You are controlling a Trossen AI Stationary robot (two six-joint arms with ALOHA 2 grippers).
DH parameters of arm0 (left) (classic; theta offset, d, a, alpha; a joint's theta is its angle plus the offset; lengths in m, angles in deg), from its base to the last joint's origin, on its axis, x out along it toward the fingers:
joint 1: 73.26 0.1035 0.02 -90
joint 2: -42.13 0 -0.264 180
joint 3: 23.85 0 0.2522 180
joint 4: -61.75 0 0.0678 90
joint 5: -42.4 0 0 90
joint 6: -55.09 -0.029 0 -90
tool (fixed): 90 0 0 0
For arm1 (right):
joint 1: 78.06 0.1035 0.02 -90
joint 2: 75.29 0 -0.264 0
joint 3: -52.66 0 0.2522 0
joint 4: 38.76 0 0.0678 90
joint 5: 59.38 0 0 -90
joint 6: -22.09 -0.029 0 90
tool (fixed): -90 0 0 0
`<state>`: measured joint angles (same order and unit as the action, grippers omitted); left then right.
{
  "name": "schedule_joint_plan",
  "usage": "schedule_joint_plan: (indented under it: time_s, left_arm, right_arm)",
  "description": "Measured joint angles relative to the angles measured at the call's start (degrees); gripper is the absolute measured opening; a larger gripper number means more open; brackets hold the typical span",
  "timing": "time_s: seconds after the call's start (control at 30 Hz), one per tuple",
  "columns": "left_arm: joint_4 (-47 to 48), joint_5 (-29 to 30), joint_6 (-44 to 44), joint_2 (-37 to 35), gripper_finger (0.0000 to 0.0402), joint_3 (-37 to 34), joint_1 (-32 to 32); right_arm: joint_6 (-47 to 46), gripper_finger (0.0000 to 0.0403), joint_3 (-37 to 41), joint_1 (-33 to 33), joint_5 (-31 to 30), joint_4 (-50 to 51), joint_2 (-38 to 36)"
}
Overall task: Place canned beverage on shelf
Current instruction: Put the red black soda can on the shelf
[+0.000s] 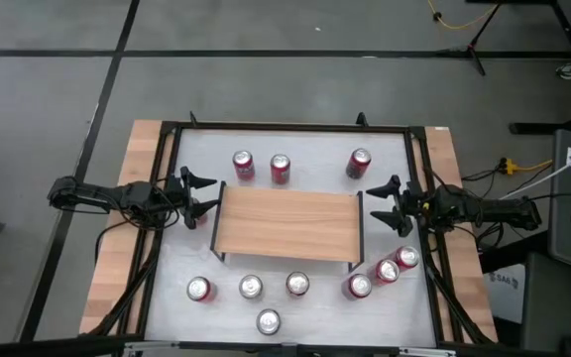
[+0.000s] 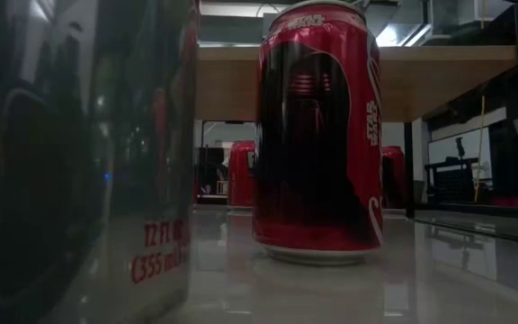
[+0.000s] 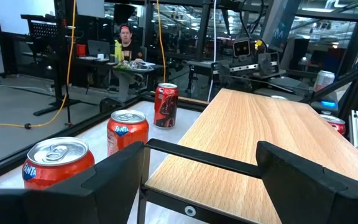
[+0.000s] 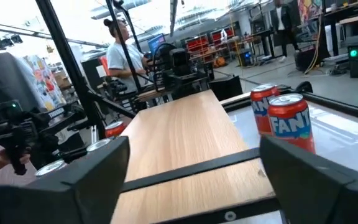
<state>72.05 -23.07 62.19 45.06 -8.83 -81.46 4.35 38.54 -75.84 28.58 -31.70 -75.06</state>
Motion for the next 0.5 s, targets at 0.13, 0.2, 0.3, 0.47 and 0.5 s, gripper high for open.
schedule_joint_plan:
  time_s: [0.13, 0.2, 0.3, 0.47, 0.5]
  left_arm:
    - [-0.01, 0.01, 0.00, -0.01, 0.0305, 0.00, -0.01]
    - [-0.02, 0.01, 0.00, -0.01, 0.0305, 0.00, -0.02]
    - [-0.02, 0.02, 0.00, 0.00, 0.0305, 0.00, -0.01]
    - [-0.20, 0.02, 0.00, 0.00, 0.0305, 0.00, -0.01]
    - [-0.25, 0.02, 0.00, 0.00, 0.0305, 0.00, -0.02]
  right_arm:
    - [0.04, 0.0369, -0.46, 0.00, -2.45, -2.92, 0.00]
    - [0.17, 0.0370, -1.96, 0.00, -5.35, -3.21, 0.02]
    - [1.48, 0.0366, -5.11, 0.00, -10.54, -3.37, 0.00]
    - [6.49, 0.0355, -11.18, 0.00, -15.56, 0.66, 0.57]
    - [7.55, 0.0354, -12.58, 0.00, -16.68, 2.29, 1.01]
